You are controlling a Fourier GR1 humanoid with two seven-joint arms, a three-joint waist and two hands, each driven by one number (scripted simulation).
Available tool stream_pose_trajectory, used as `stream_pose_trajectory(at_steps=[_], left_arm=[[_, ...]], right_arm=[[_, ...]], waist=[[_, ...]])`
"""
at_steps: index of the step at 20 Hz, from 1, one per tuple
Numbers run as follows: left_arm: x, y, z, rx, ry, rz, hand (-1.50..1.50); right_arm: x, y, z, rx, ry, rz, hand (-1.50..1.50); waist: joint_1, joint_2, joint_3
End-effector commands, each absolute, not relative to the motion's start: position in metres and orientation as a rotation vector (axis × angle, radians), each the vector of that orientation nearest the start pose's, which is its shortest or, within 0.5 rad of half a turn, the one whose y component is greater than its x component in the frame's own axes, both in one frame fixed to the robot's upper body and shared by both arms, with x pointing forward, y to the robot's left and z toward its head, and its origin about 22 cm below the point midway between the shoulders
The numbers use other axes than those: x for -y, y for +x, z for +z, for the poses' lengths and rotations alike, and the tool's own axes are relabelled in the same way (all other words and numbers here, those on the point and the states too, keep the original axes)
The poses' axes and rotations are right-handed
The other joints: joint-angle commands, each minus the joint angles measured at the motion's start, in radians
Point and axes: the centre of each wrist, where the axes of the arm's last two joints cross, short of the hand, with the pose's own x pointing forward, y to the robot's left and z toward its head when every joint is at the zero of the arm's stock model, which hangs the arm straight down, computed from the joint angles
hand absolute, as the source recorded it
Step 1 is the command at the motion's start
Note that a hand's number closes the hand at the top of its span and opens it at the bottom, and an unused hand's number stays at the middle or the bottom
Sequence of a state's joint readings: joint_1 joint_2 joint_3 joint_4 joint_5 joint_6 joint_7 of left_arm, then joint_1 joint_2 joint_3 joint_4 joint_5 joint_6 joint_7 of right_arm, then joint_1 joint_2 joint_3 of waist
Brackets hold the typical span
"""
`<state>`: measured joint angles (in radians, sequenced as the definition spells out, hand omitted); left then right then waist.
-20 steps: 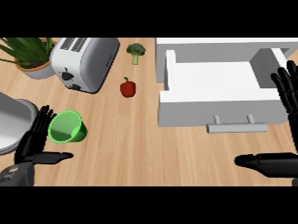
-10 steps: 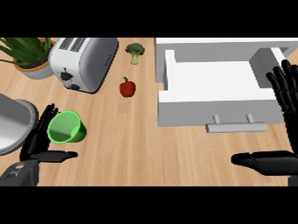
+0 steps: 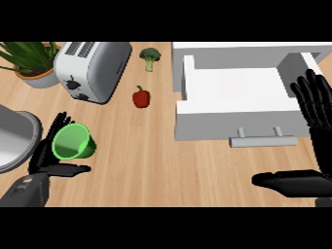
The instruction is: Pick up the cup, place it into the drawer and close the drawer
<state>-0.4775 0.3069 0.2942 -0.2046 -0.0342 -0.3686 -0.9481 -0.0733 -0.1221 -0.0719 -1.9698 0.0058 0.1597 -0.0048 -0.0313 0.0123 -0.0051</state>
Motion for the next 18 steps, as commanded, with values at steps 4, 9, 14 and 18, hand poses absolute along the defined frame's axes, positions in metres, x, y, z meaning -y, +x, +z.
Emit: stream_pose_trajectory(at_steps=[4,9,14,18], left_arm=[[-0.338,0.271,-0.131,1.756,-0.38,0.068,-1.5],[-0.322,0.277,-0.132,1.753,-0.48,0.072,1.5],[-0.317,0.275,-0.135,1.722,-0.593,0.119,1.5],[-0.298,0.275,-0.141,1.815,-0.501,0.234,1.5]], right_arm=[[0.259,0.235,0.106,2.019,-0.015,0.24,-1.5],[0.262,0.243,0.111,2.021,-0.02,0.242,-1.5],[0.26,0.245,0.104,2.022,-0.035,0.26,-1.5],[0.259,0.244,0.113,2.008,-0.055,0.251,-1.5]], waist=[[0.002,0.0,0.0],[0.008,-0.001,0.001],[0.007,0.002,0.0],[0.016,-0.004,0.001]])
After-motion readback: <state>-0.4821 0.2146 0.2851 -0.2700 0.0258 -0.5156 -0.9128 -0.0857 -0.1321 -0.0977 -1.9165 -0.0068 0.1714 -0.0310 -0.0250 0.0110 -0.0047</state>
